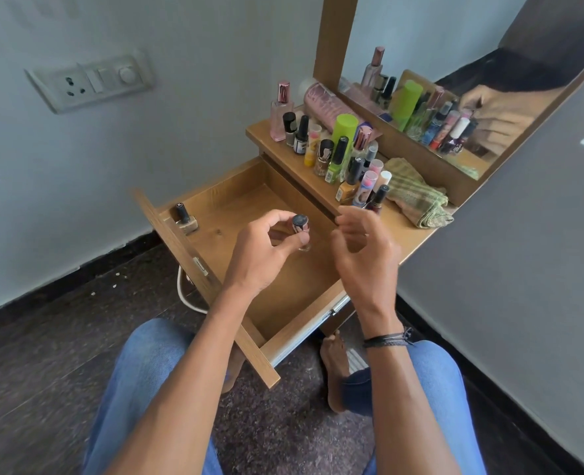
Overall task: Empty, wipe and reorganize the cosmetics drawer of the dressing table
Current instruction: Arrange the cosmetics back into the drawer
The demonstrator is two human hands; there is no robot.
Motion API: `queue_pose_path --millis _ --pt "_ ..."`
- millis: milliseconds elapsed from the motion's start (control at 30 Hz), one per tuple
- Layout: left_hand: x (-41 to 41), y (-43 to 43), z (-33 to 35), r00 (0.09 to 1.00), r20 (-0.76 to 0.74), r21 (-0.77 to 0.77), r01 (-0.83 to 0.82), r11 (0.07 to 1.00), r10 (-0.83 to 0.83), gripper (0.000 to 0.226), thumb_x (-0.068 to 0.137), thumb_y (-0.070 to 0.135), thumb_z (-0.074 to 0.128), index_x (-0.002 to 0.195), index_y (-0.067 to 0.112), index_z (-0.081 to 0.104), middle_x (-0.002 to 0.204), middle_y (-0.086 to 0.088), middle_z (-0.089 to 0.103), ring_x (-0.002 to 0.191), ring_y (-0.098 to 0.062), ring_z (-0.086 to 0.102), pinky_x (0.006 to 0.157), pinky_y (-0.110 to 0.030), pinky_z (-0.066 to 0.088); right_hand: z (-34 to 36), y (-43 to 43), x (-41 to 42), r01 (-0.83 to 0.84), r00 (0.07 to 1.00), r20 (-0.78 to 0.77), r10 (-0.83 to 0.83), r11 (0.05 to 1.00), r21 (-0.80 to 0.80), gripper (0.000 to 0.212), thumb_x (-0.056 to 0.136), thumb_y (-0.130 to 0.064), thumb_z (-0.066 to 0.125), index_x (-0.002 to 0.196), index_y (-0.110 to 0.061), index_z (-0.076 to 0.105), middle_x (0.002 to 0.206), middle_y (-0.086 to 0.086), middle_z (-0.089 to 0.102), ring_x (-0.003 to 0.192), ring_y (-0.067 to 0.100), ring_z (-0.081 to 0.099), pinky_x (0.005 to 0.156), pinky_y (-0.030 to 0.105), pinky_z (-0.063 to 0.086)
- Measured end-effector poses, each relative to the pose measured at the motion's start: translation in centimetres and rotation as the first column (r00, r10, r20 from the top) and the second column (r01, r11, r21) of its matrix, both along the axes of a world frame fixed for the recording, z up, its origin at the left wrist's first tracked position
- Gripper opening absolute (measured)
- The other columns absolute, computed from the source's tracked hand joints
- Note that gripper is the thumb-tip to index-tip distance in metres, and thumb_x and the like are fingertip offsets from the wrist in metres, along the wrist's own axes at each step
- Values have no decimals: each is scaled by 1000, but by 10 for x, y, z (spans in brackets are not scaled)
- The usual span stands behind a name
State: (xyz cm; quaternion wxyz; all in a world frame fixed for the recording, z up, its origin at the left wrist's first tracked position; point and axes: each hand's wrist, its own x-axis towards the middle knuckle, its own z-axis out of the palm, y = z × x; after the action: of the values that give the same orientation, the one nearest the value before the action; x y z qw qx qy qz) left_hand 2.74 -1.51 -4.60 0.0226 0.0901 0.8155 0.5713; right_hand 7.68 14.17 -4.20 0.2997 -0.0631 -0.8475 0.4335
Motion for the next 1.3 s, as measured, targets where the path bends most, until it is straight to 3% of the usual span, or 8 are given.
queue_pose_path --millis 100,167,267,433,800,1033,1200,1300 --pt "-1 -3 0 999 13 40 -37 999 37 23 88 28 76 110 23 71 99 12 74 91 -4 69 84 -32 59 6 18 -10 235 969 -69 -238 971 -41 24 87 -2 72 109 -10 69 102 0 67 88 15 67 79 28 58" --pt "-2 -6 -1 998 30 47 -64 997 62 22 89 28 75 110 24 70 99 11 74 91 -6 70 83 -36 61 6 27 -17 320 947 11 -320 945 -71 27 86 -12 77 112 -14 68 106 -2 64 90 14 65 77 16 53" --pt "-3 -9 -2 994 59 55 -96 994 93 26 90 29 73 115 23 69 102 10 73 91 -8 71 80 -36 62 0 30 -22 349 934 107 -342 935 -59 32 85 -19 80 115 -17 67 111 -5 59 89 11 64 70 2 39" --pt "-8 -14 -8 987 93 70 -138 988 132 27 90 30 73 116 24 69 103 10 73 89 -7 72 74 -40 64 -2 28 -26 404 909 117 -400 914 -20 31 86 -24 81 112 -18 66 109 -7 61 83 11 66 72 14 42" --pt "-11 -19 -8 983 76 40 -168 985 164 32 91 28 73 121 20 67 108 7 72 93 -11 72 75 -39 64 -6 26 -16 404 915 22 -404 910 -91 30 84 -19 74 112 -10 69 99 0 69 77 11 62 73 -1 38" --pt "-19 -50 -1 960 -8 -90 -280 956 281 19 89 34 72 106 30 66 97 20 70 84 -3 70 80 -33 58 -5 -14 -9 219 972 -96 -216 975 27 21 84 -13 74 103 -6 68 95 -3 60 81 14 58 74 17 47" --pt "-22 -70 -3 936 -46 -125 -352 928 349 21 88 31 75 107 27 69 95 19 70 80 8 65 67 -15 46 -23 -40 -18 12 995 94 -19 997 71 26 87 -20 76 111 -13 68 101 -6 64 88 12 64 81 35 58" --pt "-22 -74 -6 937 -50 -169 -350 922 346 19 87 31 74 104 28 68 94 19 70 77 10 64 66 -17 46 -34 -47 -26 -32 981 192 13 995 95 24 87 -23 76 109 -17 68 99 -8 63 86 12 64 81 40 58"
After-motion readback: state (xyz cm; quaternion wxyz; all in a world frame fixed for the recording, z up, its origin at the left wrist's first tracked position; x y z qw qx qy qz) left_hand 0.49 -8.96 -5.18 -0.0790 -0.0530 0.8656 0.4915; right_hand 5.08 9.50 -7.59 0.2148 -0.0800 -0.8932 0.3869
